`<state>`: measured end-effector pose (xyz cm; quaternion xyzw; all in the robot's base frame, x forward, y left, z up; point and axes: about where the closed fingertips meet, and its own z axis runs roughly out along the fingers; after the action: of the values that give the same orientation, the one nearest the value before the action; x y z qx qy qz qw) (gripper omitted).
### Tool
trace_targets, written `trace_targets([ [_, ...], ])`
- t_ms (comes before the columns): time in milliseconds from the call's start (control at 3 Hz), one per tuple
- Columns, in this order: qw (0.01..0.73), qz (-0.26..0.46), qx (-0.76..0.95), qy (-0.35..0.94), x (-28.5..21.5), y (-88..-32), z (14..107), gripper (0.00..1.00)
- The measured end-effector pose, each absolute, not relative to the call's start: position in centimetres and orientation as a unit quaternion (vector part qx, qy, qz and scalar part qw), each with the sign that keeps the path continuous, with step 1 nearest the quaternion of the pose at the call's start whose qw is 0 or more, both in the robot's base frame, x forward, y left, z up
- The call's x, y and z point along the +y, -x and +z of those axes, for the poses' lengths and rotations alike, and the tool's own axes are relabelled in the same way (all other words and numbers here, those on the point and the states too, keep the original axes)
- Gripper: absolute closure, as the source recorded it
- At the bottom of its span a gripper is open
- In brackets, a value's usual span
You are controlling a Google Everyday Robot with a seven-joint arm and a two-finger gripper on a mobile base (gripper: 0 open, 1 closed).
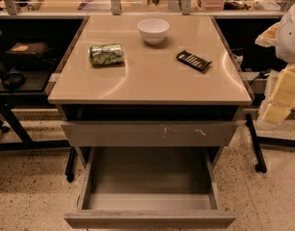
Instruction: Close middle drawer
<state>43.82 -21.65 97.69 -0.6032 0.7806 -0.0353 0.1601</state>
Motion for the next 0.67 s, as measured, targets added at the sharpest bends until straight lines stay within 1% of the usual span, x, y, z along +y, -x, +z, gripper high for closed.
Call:
trace_targets([
  [667,0.151,-0.027,0.780,0.606,-21.6,-43.6,96.0,0.00],
])
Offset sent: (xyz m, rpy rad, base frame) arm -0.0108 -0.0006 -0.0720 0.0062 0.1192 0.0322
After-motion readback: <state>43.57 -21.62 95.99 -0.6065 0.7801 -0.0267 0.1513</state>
